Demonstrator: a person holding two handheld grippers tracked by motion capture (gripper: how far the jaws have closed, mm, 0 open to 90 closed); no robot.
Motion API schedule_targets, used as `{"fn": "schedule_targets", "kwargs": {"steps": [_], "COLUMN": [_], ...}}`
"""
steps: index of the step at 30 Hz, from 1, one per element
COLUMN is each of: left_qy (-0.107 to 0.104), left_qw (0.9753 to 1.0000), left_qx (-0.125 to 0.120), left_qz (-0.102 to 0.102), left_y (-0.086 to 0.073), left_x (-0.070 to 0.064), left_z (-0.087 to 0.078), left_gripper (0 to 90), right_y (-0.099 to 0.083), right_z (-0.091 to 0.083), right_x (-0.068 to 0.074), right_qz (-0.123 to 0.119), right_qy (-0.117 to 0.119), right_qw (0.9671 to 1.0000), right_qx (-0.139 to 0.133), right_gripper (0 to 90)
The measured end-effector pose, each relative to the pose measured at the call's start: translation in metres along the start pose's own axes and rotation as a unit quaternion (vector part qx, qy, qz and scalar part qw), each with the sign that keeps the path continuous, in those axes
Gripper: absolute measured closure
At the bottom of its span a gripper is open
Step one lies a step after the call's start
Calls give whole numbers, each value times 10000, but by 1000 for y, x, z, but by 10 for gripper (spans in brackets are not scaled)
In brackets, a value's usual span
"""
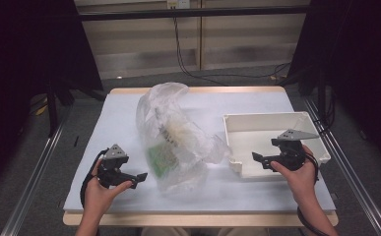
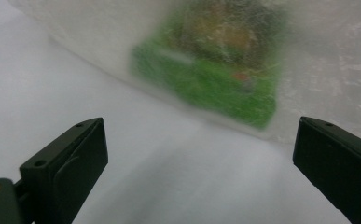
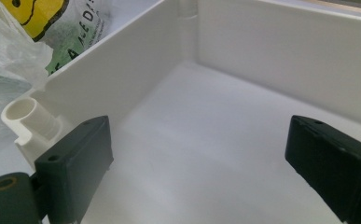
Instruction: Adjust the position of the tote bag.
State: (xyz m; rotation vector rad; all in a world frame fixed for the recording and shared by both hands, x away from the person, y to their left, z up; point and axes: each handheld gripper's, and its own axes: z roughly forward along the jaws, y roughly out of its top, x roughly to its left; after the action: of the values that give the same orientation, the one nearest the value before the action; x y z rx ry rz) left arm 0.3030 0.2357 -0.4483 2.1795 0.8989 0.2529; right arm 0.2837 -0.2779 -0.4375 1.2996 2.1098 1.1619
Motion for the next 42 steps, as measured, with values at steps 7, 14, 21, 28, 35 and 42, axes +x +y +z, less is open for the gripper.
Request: {"fn": "schedule_targets", "kwargs": {"steps": [7,14,21,28,35,42], "left_qy": [-116,-231,-350,-538,-652,-664], "left_qw": [9999,9994,9989,9976,9964,9960], "left_qx": [59,109,135,96,65,95], "left_qz": [100,215,289,425,540,591], "left_y": [-1,-4,-6,-3,1,2], "left_x": [-11,-26,-38,-52,-64,-68], "left_z": [1,3,8,8,14,18], "left_gripper": [41,41,46,46,43,103], "right_y": [6,10,16,16,15,15], "right_z": [-1,7,11,13,13,12], "right_x": [5,3,2,2,3,2], "right_qz": [-52,-33,-11,-19,-20,-9], "right_qy": [18,99,155,143,137,133], "right_qw": [10000,9999,9998,9998,9999,9999], "right_qx": [-49,-44,-126,-117,-98,-92], "right_gripper": [69,69,69,69,69,69]}}
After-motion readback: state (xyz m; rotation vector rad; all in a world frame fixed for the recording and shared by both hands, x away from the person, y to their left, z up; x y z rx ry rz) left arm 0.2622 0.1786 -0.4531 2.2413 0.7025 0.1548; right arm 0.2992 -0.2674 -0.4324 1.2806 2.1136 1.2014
